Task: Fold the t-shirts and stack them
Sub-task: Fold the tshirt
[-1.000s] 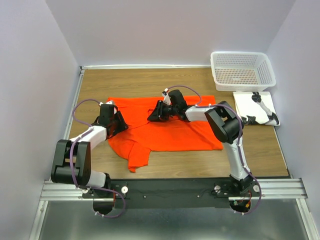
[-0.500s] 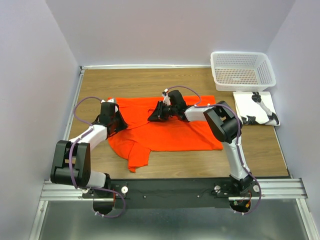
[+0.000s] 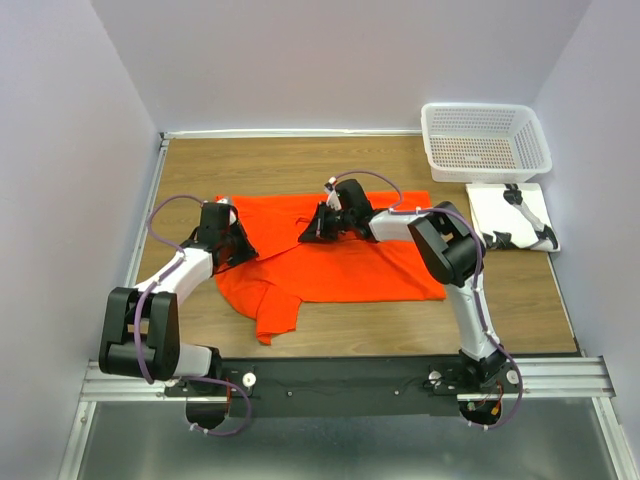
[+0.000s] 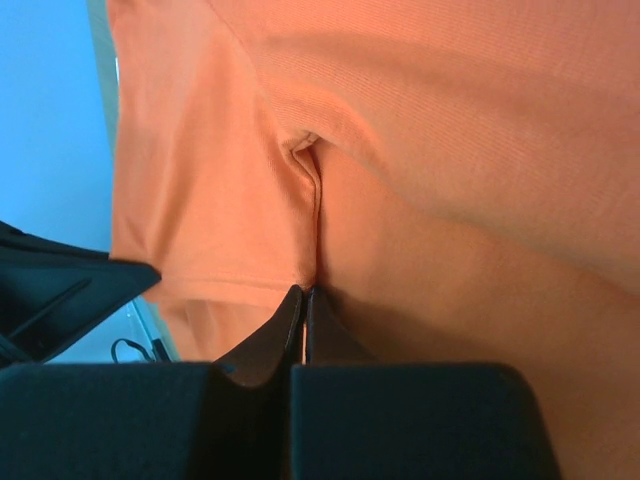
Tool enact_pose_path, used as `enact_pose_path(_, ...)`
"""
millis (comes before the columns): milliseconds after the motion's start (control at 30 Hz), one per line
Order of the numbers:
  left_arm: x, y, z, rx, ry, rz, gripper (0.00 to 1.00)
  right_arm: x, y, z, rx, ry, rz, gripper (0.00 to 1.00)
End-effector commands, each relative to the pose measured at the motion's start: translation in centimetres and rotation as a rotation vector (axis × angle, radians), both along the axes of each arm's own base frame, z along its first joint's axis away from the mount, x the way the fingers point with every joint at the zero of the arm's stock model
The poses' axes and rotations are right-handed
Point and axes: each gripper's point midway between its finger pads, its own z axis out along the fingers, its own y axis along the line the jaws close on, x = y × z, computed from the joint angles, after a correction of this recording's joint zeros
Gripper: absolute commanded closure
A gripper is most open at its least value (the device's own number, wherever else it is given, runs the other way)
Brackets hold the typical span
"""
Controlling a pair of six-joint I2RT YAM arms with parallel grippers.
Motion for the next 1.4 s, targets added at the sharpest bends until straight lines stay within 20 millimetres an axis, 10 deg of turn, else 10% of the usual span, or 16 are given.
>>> enact_pose_path(0, -0.8, -1.5, 1.0, -0.083, 0.035, -0.030, 0.96, 0.6, 0.4, 2.4, -0.017, -0.067, 0.001, 0.97)
enact_pose_path(633, -0.3, 1.2, 0.9, 0.029, 0.054, 0.045, 0.94, 1.2, 0.0, 5.0, -0.071, -0.107, 0.006, 0.96)
enact_pose_path(867, -1.3, 0.9, -2.2, 0.019, 0.119, 0.025, 0.91, 0.2, -1.1, 3.1, -0.110, -0.055, -0.004, 0.96)
enact_pose_path(1000, -1.5, 1.0, -2.9, 0.025, 0.144, 0.023, 0.73, -0.7, -1.6, 1.4, -0.141, -0.003, 0.001, 0.95)
enact_pose_path(1100, -0.9, 1.3, -1.9, 0.036, 0.115, 0.047, 0.46, -0.8, -1.9, 1.6, -0.152, -0.012, -0.002, 0.82)
enact_pose_path(1267, 2.0, 4.1, 2.4, 0.126, -0.010, 0.141, 0.39, 1.5, -4.4, 3.9, -0.251, -0.151, -0.075, 0.66)
enact_pose_path(1367, 5.1, 5.9, 5.2, 0.197, -0.092, 0.194, 0.38, 4.6, -9.3, 5.0, -0.348, -0.221, -0.161, 0.60)
